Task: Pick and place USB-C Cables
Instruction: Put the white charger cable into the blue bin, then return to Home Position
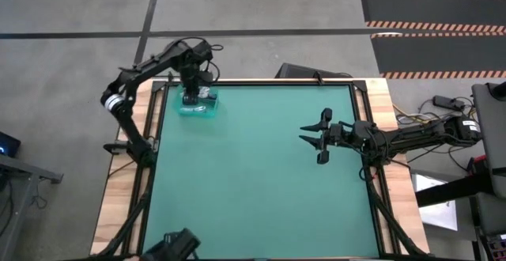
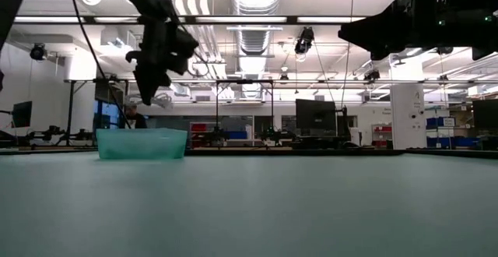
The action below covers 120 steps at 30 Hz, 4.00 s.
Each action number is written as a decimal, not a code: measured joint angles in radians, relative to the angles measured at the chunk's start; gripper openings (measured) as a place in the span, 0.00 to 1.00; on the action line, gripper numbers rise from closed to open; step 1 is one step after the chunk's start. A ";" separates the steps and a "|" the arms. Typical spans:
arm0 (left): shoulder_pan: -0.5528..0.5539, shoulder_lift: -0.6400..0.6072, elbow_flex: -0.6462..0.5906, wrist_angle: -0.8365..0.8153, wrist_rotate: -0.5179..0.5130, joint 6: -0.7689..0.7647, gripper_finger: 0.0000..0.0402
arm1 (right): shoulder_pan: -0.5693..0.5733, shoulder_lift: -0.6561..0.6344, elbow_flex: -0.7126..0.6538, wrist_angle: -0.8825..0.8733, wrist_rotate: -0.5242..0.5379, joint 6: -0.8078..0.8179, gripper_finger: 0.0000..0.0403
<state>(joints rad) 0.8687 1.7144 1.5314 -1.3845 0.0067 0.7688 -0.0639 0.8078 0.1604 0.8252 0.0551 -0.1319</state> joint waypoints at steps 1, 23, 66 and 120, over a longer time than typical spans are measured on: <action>0.006 0.019 0.007 -0.005 -0.001 0.003 0.06 | 0.000 0.000 0.000 0.000 0.000 0.000 0.29; 0.086 0.179 0.011 0.025 -0.003 0.050 0.06 | 0.000 0.000 0.000 -0.009 0.000 -0.012 0.29; 0.086 0.250 -0.028 0.069 -0.001 0.082 0.07 | 0.000 0.000 0.000 -0.013 0.000 -0.011 0.29; -0.451 -0.522 -0.508 0.698 -0.016 -0.377 0.20 | 0.000 0.000 0.000 -0.005 -0.001 -0.044 0.29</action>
<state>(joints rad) 0.4182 1.1928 1.0230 -0.6867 -0.0096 0.3920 -0.0639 0.8078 0.1604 0.8202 0.0539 -0.1761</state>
